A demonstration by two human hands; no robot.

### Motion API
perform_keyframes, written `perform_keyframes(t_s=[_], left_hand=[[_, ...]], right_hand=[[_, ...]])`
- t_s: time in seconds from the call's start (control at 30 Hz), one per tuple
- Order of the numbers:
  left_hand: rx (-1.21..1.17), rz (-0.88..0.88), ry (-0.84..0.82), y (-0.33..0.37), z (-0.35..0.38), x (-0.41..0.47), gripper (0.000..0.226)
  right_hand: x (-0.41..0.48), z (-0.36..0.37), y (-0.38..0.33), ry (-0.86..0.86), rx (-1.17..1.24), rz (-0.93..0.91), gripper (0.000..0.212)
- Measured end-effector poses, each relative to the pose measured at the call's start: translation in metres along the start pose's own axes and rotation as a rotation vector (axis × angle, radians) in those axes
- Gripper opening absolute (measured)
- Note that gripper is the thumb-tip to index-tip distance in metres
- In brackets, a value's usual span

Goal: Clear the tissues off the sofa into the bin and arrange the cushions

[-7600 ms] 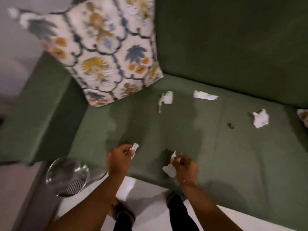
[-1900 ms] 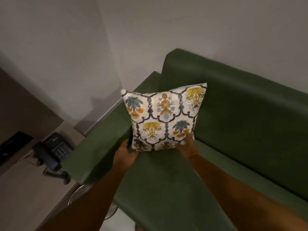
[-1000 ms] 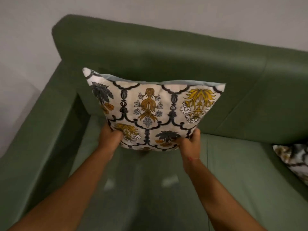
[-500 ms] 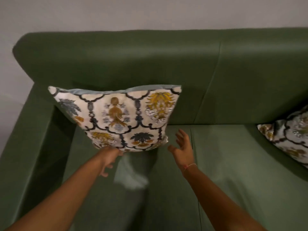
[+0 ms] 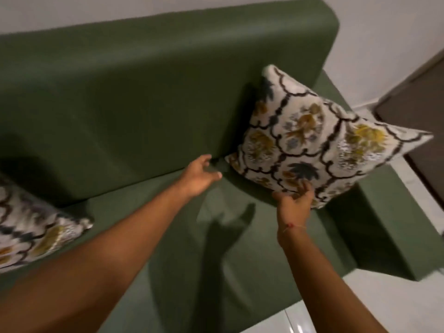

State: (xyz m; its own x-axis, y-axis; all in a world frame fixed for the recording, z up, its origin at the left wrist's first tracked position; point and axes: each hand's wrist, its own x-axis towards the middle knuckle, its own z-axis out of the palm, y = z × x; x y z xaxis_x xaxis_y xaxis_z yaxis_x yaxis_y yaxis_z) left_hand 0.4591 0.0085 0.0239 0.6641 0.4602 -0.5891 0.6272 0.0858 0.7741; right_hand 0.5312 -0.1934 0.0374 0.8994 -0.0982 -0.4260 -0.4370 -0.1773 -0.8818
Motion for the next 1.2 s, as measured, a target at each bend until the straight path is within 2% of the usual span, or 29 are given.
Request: perform_keyframes(t_s=[0.1, 0.2, 0.37, 0.5, 0.7, 0.83, 0.9, 1.03, 1.2], left_hand=[[0.074, 0.005, -0.006, 0.041, 0.043, 0.051, 0.084], [0.101, -0.045, -0.023, 0.066, 0.072, 0.080, 0.087], [-0.008, -0.013, 0.009, 0.076, 0.100, 0.085, 0.085], [-0.113, -0.003, 0.073, 0.067, 0.090, 0.063, 0.076], [-0.315, -0.080, 0.343, 0.026, 0.033, 0.004, 0.061], [-0.407, -0.144, 0.537, -0.011, -0.010, -0.026, 0.054], [-0.460, -0.163, 0.561, -0.021, -0.019, -0.029, 0.058], [-0.514, -0.120, 0.543, -0.033, -0.014, -0.021, 0.069], [-0.457, -0.089, 0.513, -0.047, -0.016, -0.020, 0.062]], right_hand=[[0.057, -0.043, -0.015, 0.188, 0.045, -0.002, 0.081], [0.100, -0.066, -0.018, 0.197, 0.059, 0.091, 0.088], [0.130, -0.076, -0.010, 0.062, 0.065, 0.164, 0.086], [0.121, -0.076, -0.014, -0.016, 0.064, 0.196, 0.068], [0.100, -0.038, -0.030, -0.296, -0.055, 0.106, 0.064], [0.085, 0.015, -0.028, -0.513, -0.148, 0.065, 0.047], [0.080, 0.035, -0.023, -0.545, -0.182, 0.028, 0.051], [0.080, 0.051, -0.020, -0.480, -0.222, -0.043, 0.071], [0.079, 0.052, -0.021, -0.480, -0.393, -0.033, 0.081]])
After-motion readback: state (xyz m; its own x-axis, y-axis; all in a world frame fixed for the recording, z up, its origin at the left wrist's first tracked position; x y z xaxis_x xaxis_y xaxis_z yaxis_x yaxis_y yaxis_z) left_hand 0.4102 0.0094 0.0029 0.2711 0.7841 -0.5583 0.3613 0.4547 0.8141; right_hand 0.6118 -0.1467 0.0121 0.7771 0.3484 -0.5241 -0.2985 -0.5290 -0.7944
